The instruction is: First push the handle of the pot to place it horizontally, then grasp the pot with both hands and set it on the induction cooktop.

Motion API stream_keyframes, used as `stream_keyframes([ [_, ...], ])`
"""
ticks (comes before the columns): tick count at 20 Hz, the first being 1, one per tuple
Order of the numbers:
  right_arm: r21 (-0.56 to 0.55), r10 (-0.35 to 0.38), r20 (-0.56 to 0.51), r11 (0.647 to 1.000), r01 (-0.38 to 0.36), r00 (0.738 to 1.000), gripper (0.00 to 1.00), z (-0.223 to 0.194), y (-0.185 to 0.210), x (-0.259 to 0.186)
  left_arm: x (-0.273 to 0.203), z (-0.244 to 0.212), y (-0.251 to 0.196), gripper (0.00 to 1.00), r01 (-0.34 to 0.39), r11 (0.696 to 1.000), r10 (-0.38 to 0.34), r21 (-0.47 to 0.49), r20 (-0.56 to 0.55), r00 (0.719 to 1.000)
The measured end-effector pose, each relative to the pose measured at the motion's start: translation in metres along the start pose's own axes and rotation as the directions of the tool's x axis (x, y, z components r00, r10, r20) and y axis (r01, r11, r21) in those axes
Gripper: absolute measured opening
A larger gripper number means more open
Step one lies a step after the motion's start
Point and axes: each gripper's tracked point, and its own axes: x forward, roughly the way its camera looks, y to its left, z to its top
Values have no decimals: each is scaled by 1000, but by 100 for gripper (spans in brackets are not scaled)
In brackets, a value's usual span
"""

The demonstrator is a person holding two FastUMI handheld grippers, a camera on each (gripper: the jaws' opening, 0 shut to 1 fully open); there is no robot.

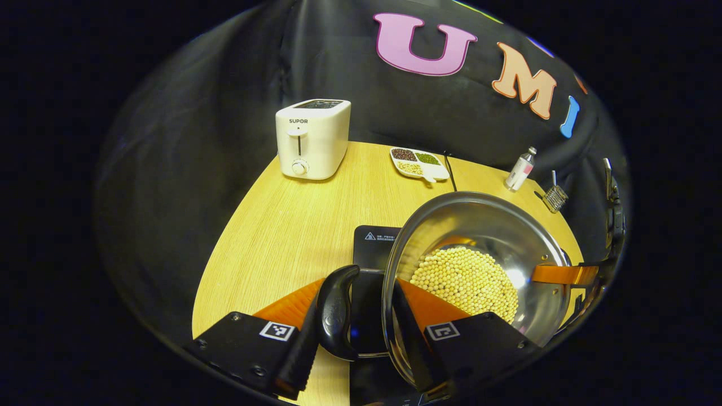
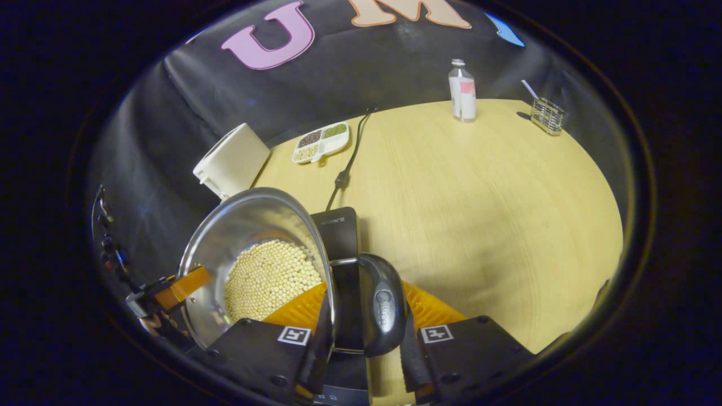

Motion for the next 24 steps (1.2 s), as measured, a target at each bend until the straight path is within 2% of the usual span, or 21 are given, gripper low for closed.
stream_keyframes([
  [4,-4,6,-3,1000,-6,1000,51,0,-1,0,-1,1,0,72,0,1000,0,-3,5,1000],
  [7,-5,2,7,1000,-2,1000,57,2,-2,1,-2,1,-3,73,5,1000,-5,-3,5,1000],
  [8,-3,3,5,1000,-3,1000,57,2,-3,4,-2,3,-4,79,8,1000,-8,-2,13,1000],
  [9,-5,-4,7,1000,4,1000,72,3,-4,3,-1,6,-4,84,6,1000,-6,0,22,1000],
  [10,-7,-6,9,1000,6,1000,69,5,-5,2,0,10,-5,90,9,1000,-9,6,31,999],
  [12,-5,-10,22,1000,10,1000,87,9,-7,1,1,11,-10,100,22,999,-22,27,35,999],
  [13,-7,-10,26,1000,10,1000,100,11,-8,2,1,13,-11,99,22,999,-23,36,36,999],
  [14,-7,-10,30,1000,11,999,95,11,-9,3,3,15,-9,98,13,999,-15,45,43,999],
  [15,-8,-10,29,1000,10,1000,95,12,-9,3,4,15,-10,98,12,999,-14,50,41,999],
  [16,-8,-11,32,1000,11,999,100,13,-10,3,4,16,-11,98,12,998,-15,54,44,999],
  [17,-10,-4,31,1000,5,1000,95,13,-8,3,4,16,-12,98,15,998,-18,56,40,999],
  [19,-8,6,33,1000,-6,999,95,13,-6,2,6,16,-11,98,11,998,-13,57,39,999],
  [20,-9,5,34,1000,-5,999,100,13,-6,3,6,16,-11,98,9,998,-11,54,41,999],
  [21,-9,6,34,1000,-5,999,94,13,-6,3,5,16,-10,98,7,999,-9,54,41,999],
  [24,-10,7,40,1000,-6,999,95,14,-6,2,4,16,-10,98,4,998,-7,60,44,999],
])
